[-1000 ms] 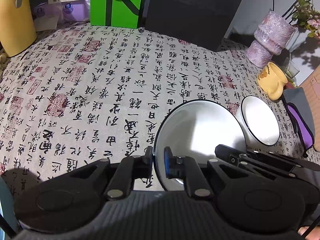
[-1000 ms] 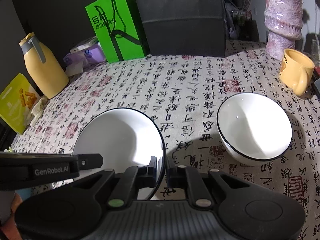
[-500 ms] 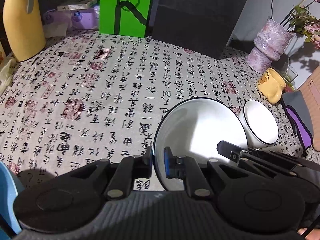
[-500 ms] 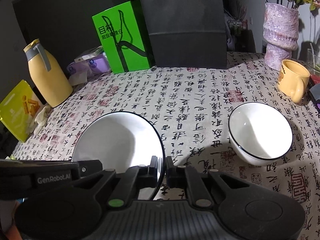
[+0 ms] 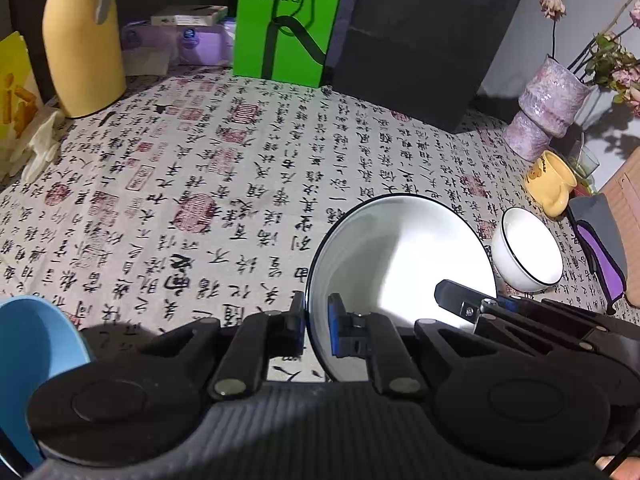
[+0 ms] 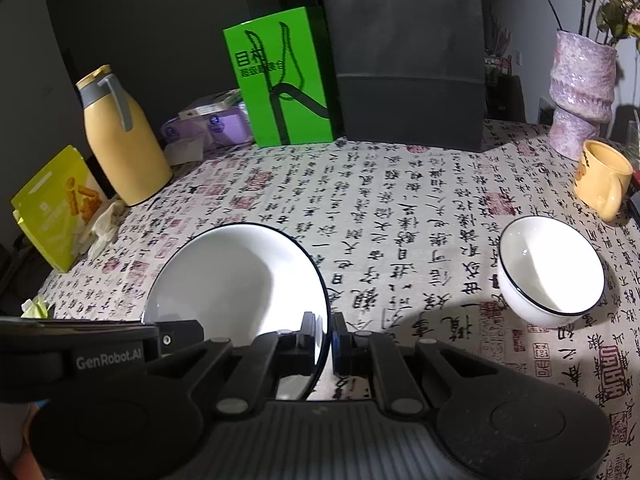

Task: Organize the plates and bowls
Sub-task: 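Carry the white bowl toward the blue bowl with both grippers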

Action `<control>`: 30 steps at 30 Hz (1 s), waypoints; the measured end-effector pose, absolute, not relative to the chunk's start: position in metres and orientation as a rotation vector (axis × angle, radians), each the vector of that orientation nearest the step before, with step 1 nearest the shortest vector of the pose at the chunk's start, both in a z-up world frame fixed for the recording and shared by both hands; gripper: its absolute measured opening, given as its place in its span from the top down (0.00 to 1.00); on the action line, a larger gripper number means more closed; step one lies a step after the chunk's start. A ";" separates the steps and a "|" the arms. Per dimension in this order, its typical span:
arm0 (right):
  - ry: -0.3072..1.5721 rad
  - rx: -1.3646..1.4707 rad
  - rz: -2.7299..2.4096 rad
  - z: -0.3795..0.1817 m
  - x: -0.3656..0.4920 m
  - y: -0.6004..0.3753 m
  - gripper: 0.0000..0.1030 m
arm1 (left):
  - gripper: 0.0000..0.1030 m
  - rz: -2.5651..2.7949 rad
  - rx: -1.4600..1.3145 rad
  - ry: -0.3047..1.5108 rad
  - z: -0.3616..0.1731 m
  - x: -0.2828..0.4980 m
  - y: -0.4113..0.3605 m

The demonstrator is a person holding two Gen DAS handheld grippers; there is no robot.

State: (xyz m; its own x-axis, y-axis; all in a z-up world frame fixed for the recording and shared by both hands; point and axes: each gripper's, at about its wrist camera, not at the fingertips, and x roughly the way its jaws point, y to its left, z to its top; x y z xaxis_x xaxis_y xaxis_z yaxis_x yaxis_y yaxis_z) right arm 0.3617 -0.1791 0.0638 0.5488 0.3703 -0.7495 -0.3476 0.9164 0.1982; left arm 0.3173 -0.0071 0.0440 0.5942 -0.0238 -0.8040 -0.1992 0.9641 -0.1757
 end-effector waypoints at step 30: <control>0.827 -0.081 0.547 0.101 0.311 -0.096 0.92 | 0.89 0.208 -0.355 0.833 0.072 0.241 0.071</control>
State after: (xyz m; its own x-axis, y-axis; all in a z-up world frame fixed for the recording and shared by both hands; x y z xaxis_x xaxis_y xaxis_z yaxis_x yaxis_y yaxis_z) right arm 0.3107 -0.0960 0.1009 0.5474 0.4304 -0.7177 -0.4922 0.8592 0.1398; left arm 0.2412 0.0707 0.0719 0.6573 0.0420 -0.7525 -0.3173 0.9211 -0.2258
